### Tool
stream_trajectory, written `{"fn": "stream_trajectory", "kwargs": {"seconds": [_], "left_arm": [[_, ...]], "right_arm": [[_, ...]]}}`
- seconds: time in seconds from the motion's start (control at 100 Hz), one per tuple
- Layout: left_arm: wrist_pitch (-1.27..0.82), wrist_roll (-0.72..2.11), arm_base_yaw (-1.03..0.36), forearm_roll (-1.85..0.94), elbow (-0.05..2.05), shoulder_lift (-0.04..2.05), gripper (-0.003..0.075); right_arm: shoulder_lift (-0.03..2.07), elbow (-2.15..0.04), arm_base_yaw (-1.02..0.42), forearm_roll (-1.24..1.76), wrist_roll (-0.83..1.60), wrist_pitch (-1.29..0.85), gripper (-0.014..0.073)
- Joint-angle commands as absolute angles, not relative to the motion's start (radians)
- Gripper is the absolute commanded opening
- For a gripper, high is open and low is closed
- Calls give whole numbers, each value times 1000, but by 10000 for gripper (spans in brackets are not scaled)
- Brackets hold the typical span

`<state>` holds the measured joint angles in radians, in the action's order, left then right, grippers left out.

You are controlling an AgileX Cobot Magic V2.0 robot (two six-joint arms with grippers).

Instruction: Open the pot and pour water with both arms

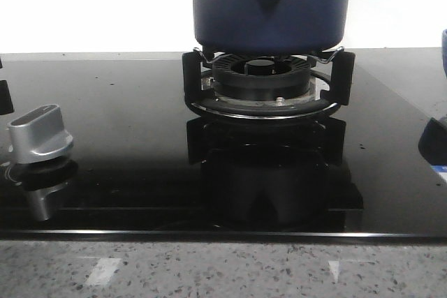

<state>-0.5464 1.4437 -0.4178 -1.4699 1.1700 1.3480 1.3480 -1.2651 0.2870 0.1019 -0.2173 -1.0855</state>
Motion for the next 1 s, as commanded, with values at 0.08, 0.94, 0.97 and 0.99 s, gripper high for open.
{"fn": "stream_trajectory", "kwargs": {"seconds": [0.08,0.94,0.97,0.99], "left_arm": [[-536,1519,-424,-1568,1205,1320,316],[-604,1889,-526,-1866,1426,1636,316],[-604,1889,-526,-1866,1426,1644,316],[-604,1892,-526,-1869,1426,1647,316]], "right_arm": [[1159,-1286,278,195,-212,-1027,400],[455,-1144,145,214,-134,-1091,-67],[455,-1142,145,214,-134,-1093,-67],[455,-1138,145,214,-134,-1093,-67]]}}
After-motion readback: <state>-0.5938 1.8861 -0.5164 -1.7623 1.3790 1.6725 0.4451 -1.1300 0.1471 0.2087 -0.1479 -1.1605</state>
